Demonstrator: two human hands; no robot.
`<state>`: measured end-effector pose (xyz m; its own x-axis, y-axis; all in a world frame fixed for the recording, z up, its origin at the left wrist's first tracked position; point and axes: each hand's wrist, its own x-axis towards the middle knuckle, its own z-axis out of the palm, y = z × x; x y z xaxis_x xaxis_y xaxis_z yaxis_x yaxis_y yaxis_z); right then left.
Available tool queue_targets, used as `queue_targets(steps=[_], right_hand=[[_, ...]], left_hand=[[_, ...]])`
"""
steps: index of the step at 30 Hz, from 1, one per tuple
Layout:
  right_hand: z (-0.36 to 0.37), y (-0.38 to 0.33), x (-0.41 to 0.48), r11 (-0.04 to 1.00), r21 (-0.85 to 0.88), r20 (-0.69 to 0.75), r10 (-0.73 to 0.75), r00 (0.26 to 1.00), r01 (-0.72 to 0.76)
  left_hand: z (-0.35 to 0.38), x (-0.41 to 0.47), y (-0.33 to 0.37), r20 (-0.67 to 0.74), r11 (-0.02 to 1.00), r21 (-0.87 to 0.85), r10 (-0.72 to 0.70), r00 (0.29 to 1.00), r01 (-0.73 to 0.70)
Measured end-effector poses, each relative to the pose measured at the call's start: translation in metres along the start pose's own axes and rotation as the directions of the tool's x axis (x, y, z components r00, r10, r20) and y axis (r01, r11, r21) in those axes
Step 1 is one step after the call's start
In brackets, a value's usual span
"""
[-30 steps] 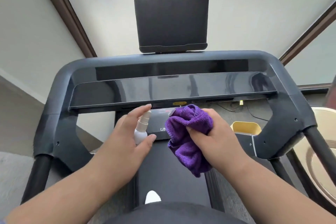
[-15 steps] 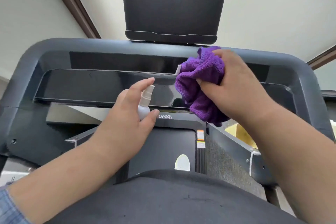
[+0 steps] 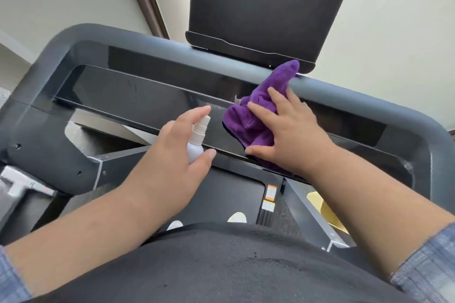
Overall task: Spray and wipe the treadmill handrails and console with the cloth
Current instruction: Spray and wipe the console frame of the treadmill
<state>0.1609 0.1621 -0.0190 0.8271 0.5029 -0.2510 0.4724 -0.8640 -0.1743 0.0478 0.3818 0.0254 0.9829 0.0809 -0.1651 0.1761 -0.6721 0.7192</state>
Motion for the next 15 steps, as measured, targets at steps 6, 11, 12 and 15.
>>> queue_targets(steps=[6, 11, 12, 15], right_hand=[[0.017, -0.023, 0.023, 0.964, -0.169, 0.067, -0.196, 0.978, 0.204], [0.019, -0.053, 0.052, 0.948, -0.162, 0.056, -0.269, 0.962, 0.274], [0.020, -0.061, 0.058, 0.945, -0.160, 0.052, -0.281, 0.958, 0.285], [0.022, -0.085, 0.078, 0.935, -0.166, 0.051, -0.310, 0.949, 0.314]], left_hand=[[-0.005, -0.006, -0.010, -0.051, 0.999, -0.010, -0.040, 0.998, 0.040], [-0.014, -0.013, -0.026, -0.077, 0.992, -0.076, -0.107, 0.991, 0.102], [-0.017, -0.013, -0.030, -0.082, 0.991, -0.081, -0.114, 0.990, 0.108], [-0.030, -0.012, -0.046, -0.106, 0.987, -0.091, -0.141, 0.984, 0.132]])
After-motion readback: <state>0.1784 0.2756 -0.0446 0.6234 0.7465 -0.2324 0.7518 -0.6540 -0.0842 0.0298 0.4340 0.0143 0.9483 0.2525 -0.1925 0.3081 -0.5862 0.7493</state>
